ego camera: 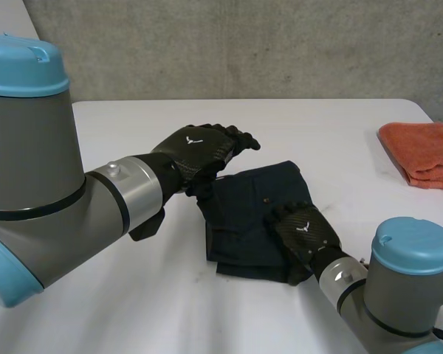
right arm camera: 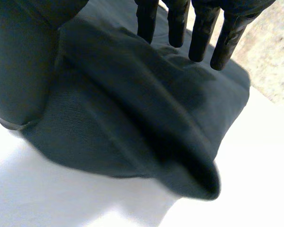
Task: Fold the laundry.
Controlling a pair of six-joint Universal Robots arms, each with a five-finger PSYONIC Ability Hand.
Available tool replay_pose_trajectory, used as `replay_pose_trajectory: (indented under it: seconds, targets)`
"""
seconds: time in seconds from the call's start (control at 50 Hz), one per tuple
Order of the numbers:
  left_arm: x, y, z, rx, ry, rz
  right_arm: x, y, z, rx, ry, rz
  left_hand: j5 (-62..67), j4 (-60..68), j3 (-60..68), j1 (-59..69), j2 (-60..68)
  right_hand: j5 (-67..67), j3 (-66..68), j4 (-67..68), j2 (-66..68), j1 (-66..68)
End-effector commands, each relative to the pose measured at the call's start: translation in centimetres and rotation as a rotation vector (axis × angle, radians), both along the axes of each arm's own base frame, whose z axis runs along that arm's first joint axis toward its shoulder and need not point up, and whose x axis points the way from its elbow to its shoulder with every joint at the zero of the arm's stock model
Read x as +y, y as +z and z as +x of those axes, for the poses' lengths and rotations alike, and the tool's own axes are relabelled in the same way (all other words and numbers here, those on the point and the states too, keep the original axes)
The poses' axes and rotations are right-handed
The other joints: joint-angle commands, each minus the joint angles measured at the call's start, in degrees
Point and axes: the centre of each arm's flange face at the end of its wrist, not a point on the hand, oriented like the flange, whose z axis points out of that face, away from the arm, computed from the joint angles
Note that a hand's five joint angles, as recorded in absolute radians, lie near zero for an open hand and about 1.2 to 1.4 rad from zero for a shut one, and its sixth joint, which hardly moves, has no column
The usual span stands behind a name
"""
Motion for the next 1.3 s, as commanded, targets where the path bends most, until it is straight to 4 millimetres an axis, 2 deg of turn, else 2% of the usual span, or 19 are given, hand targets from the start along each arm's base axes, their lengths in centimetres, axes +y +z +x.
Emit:
replay_pose_trajectory:
  seconds: [0.02, 0.14, 0.34, 0.46, 0.54, 0.66, 0.68, 0.74, 0.8, 0.92, 1.04, 1.2, 1.3]
  targets:
    - [0.0, -0.3, 0.0, -0.002, 0.000, 0.002, -1.5, -0.1, 0.8, 0.006, 0.007, -0.094, -0.80, 0.19, -0.20, 0.42, 0.16, 14.70, 15.59, 14.15, 15.18, 16.07]
    - [0.0, -0.2, -0.1, 0.004, -0.001, -0.006, -2.6, -0.8, 1.3, 0.009, 0.006, -0.095, -0.80, 0.19, -0.20, 0.42, 0.16, 25.63, 26.52, 25.09, 26.11, 27.00]
    - [0.1, -0.3, -0.1, 0.005, -0.002, -0.005, -5.0, 0.6, 2.3, -0.025, -0.020, -0.165, -0.80, 0.19, -0.20, 0.42, 0.16, 32.70, 33.59, 32.15, 33.18, 34.07]
    - [0.1, -0.2, 0.0, 0.008, -0.002, -0.009, -7.0, 0.6, 3.3, -0.039, -0.025, -0.189, -0.80, 0.19, -0.20, 0.42, 0.16, 46.81, 47.70, 46.26, 47.29, 48.18]
    - [0.1, -0.3, 0.0, 0.006, -0.001, -0.007, -8.3, -0.1, 3.6, -0.028, -0.031, -0.173, -0.80, 0.19, -0.20, 0.42, 0.16, 66.32, 67.21, 65.77, 66.80, 67.69]
    - [0.0, -0.3, 0.0, 0.005, 0.001, -0.005, -9.7, -0.4, 3.9, -0.002, -0.039, -0.123, -0.63, 0.36, -0.03, 0.58, 0.32, 67.13, 68.02, 66.59, 67.61, 68.51]
    - [0.0, -0.3, 0.1, 0.005, 0.002, -0.005, -10.0, -0.2, 3.7, 0.001, -0.045, -0.121, -0.63, 0.36, -0.03, 0.58, 0.32, 67.13, 68.02, 66.59, 67.61, 68.51]
    - [-0.2, -0.3, 0.2, 0.005, 0.010, -0.006, -12.6, 0.8, 1.2, 0.007, -0.121, -0.122, -0.63, 0.36, -0.03, 0.58, 0.32, 67.13, 68.02, 66.59, 67.61, 68.51]
    - [-0.3, -0.3, 0.3, 0.006, 0.013, -0.007, -14.1, 1.8, -0.5, 0.010, -0.164, -0.131, -0.80, 0.19, -0.19, 0.42, 0.16, 67.13, 68.02, 66.59, 67.61, 68.51]
    - [-0.6, -0.2, 0.3, 0.019, 0.018, -0.013, -17.7, 4.4, -4.2, 0.038, -0.225, -0.224, -1.31, -0.32, -0.70, -0.09, -0.35, 67.13, 68.02, 66.59, 67.61, 68.51]
    - [-0.8, 0.0, 0.0, 0.063, 0.024, -0.010, -20.2, 6.1, -5.7, 0.054, -0.206, -0.317, -1.14, -0.15, -0.53, 0.08, -0.18, 67.13, 68.02, 66.59, 67.61, 68.51]
    - [-1.0, -0.5, -0.2, 0.069, 0.026, 0.002, -25.4, 9.8, -7.2, 0.012, -0.248, -0.488, -0.97, 0.02, -0.36, 0.25, -0.01, 67.13, 68.02, 66.59, 67.61, 68.51]
    - [-1.0, -0.9, -0.3, 0.061, 0.027, 0.009, -29.1, 12.3, -9.1, -0.027, -0.248, -0.620, -0.80, 0.19, -0.20, 0.42, 0.16, 67.13, 68.02, 66.59, 67.61, 68.51]
